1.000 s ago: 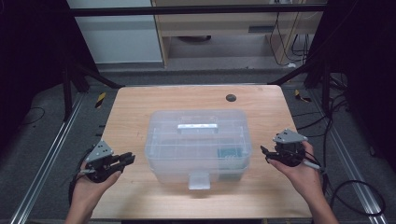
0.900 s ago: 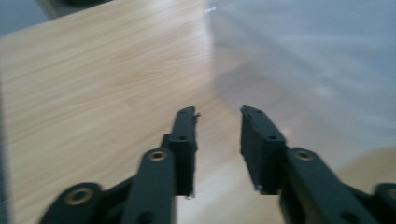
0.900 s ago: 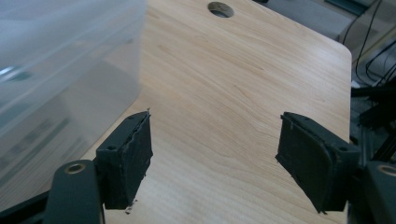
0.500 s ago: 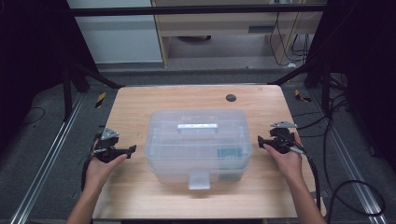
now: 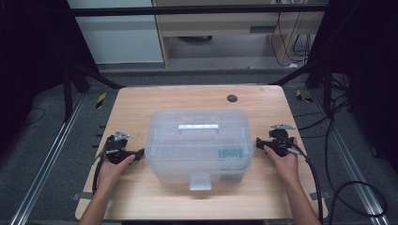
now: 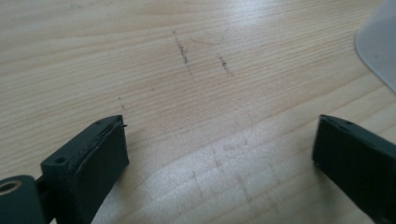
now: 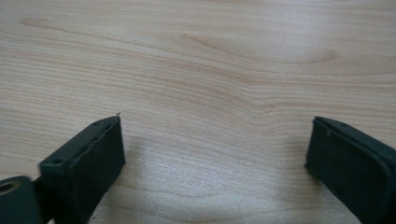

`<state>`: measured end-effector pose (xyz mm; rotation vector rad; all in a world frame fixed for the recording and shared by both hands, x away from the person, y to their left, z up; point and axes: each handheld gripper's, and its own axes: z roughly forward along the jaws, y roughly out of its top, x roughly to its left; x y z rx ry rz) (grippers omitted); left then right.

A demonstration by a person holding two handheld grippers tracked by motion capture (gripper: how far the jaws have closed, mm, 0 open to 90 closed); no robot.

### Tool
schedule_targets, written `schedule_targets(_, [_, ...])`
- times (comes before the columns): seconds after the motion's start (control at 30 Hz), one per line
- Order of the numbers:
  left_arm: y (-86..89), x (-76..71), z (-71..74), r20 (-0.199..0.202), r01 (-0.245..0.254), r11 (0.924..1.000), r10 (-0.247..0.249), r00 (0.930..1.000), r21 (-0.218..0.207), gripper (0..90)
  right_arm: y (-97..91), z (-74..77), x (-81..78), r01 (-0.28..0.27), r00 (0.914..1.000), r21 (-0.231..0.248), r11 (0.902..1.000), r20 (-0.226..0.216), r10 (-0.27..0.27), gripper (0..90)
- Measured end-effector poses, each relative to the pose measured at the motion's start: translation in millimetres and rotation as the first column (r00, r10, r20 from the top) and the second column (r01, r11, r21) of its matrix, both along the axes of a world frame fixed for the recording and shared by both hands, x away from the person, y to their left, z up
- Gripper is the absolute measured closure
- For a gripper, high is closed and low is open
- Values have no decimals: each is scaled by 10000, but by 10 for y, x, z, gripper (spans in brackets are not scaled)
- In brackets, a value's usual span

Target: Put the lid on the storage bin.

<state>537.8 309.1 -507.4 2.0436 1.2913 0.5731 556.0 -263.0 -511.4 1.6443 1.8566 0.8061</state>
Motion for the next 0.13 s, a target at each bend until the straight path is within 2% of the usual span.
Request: schedule_targets(0.13, [-6, 3, -5, -48, -144, 9999, 144, 9999, -26, 0, 18, -10, 8, 205, 9997, -84, 9998, -92, -206, 3])
